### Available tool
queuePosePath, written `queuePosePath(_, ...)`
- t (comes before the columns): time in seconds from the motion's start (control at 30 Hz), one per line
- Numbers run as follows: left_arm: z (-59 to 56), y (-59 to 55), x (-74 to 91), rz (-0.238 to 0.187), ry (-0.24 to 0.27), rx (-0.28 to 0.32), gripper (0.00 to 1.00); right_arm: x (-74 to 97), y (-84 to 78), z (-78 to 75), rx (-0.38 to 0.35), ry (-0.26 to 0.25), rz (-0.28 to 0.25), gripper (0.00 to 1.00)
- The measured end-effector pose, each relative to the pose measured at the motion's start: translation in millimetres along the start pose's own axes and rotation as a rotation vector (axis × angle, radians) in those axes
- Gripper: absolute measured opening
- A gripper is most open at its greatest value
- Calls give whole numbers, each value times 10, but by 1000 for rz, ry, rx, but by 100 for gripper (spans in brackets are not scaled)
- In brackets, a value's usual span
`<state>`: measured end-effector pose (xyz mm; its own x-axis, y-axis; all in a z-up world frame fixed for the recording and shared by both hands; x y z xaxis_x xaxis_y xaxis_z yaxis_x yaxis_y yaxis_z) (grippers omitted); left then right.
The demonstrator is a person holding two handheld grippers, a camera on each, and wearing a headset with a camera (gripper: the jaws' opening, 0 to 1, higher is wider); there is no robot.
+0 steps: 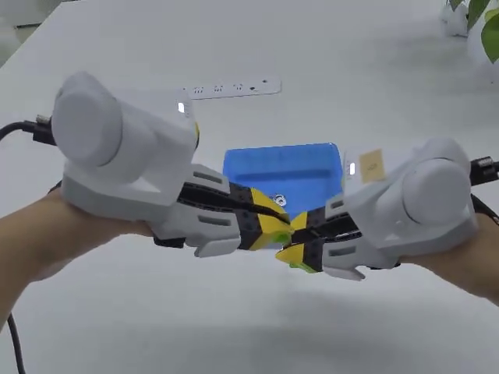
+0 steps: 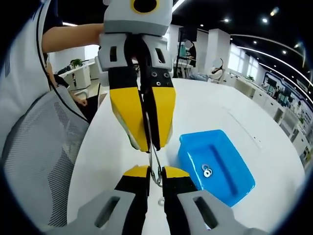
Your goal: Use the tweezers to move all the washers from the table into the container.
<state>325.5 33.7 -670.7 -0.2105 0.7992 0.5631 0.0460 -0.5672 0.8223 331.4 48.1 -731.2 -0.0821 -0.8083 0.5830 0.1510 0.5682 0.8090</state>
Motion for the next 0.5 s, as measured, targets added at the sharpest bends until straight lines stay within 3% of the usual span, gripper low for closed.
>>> queuePosePath(0.2,60,94,82,-11,11,-27,7,57,116,-47,1,-22,-19,10)
queuePosePath(0.5,239,227,135,-32,30,-69,7,134,273,-228,24,-59,-31,10)
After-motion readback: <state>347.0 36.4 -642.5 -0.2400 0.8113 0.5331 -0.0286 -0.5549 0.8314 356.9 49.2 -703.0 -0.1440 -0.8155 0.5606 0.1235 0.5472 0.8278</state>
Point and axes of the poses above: the centre of the closed fingertips' face, and the gripper's own axes: x roughly backward along the fingers, z roughly to its left, y roughly out of its top, the point moved 1 cm from there along x, roughly backward along the fingers, and after that the axes turned 10 degrees about -x, right-handed, at the moved point
